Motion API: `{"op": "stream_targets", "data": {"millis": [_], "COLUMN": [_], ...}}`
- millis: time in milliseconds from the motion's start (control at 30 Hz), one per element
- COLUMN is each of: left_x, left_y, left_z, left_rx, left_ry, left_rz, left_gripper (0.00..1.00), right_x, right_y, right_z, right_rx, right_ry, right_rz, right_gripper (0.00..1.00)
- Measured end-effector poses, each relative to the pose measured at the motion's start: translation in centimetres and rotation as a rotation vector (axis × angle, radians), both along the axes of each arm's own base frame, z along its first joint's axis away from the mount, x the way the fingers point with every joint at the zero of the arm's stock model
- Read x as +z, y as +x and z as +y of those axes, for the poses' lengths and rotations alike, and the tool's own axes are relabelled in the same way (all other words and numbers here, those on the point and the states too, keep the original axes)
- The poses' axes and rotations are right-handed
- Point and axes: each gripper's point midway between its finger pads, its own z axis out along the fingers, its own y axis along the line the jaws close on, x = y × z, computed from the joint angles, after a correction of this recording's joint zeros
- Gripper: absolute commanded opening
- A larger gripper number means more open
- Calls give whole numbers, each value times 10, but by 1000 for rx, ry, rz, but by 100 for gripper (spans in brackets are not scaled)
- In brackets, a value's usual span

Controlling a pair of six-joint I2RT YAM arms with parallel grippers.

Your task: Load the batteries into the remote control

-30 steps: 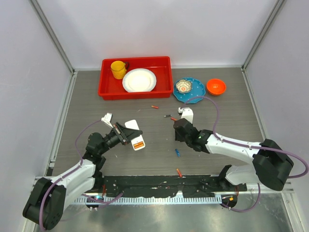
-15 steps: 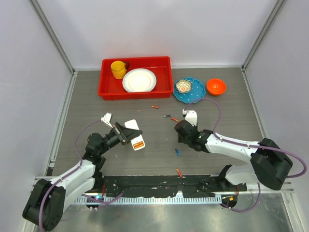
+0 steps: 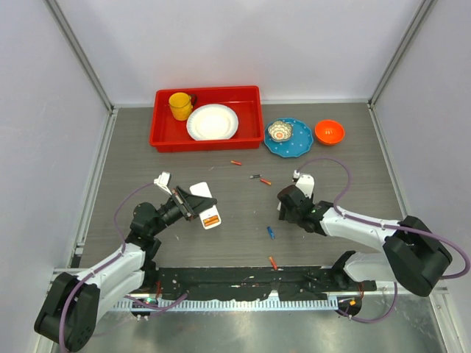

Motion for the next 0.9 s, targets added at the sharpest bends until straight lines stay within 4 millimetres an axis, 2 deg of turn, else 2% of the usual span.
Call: {"op": "stream_targets", "data": {"millis": [100, 367, 567, 900], "left_x": [0, -2, -4, -6], "left_y": [0, -1, 0, 0], "left_z": [0, 0, 0, 0], "left_rx": [0, 0, 1, 1], "left_ry": [0, 2, 5, 8], "left_rz": [0, 5, 11, 20], "left_gripper": [0, 0, 0, 0], "right_x": [3, 27, 18, 4], "right_y": [3, 15, 18, 13], "right_z": [1, 4, -4, -3], "right_rx": [-11, -29, -59, -43], "right_ry": [28, 105, 94, 81], "right_rz": [-14, -96, -71, -25], "right_gripper": [57, 58, 58, 58]}}
